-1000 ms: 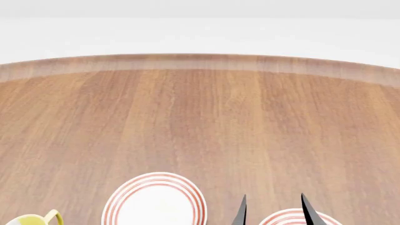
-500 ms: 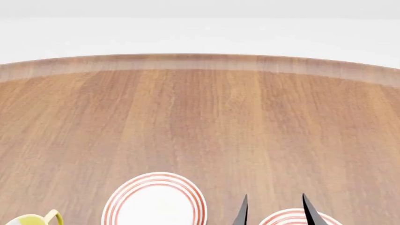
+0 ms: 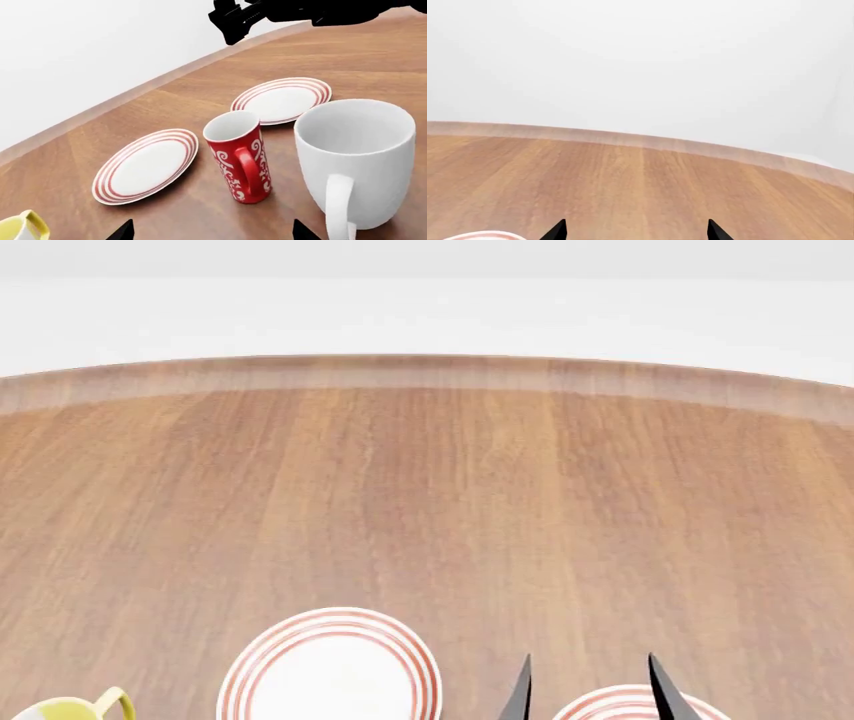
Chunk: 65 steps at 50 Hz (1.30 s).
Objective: Put the white mug on the left plate.
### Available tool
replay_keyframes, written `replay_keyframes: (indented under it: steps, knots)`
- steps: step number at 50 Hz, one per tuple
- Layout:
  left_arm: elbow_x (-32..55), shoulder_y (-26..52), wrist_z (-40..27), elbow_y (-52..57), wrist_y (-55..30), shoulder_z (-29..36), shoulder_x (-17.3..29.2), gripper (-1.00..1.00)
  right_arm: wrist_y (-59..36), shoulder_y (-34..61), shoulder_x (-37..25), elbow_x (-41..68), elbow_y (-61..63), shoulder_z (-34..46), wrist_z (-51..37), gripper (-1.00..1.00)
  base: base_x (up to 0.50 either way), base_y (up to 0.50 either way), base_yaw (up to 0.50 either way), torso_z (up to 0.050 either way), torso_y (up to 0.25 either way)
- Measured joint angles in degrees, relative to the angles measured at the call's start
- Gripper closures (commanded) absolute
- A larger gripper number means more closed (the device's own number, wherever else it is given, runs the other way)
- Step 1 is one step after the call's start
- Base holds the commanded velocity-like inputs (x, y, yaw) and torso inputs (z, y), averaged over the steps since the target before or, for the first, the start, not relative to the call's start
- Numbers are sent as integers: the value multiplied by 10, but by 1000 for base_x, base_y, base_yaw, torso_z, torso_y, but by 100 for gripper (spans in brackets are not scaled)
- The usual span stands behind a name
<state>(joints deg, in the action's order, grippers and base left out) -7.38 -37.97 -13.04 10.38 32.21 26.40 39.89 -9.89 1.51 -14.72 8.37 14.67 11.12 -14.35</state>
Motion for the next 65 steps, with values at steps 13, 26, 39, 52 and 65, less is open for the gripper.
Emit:
replay_keyframes:
  steps: [13,26,39,52,65]
  knots:
    - [-3,7,2,-3,1,17,1,-100,2,1,-2,3,-2,1,-4,-100,0,0,0,0,0]
    - [-2,27,19,-17,-3,43,-7,-100,0,1,-5,7,1,2,-8,-100,0,0,0,0,0]
    - [7,63,47,-52,-6,74,-28,-100,3,0,-7,10,0,4,-11,-100,0,0,0,0,0]
    - [17,99,65,-100,-7,93,-51,-100,2,3,-9,12,1,7,-13,-100,0,0,0,0,0]
    - [21,125,85,-136,-4,112,-67,-100,-5,8,-10,13,5,13,-16,-100,0,0,0,0,0]
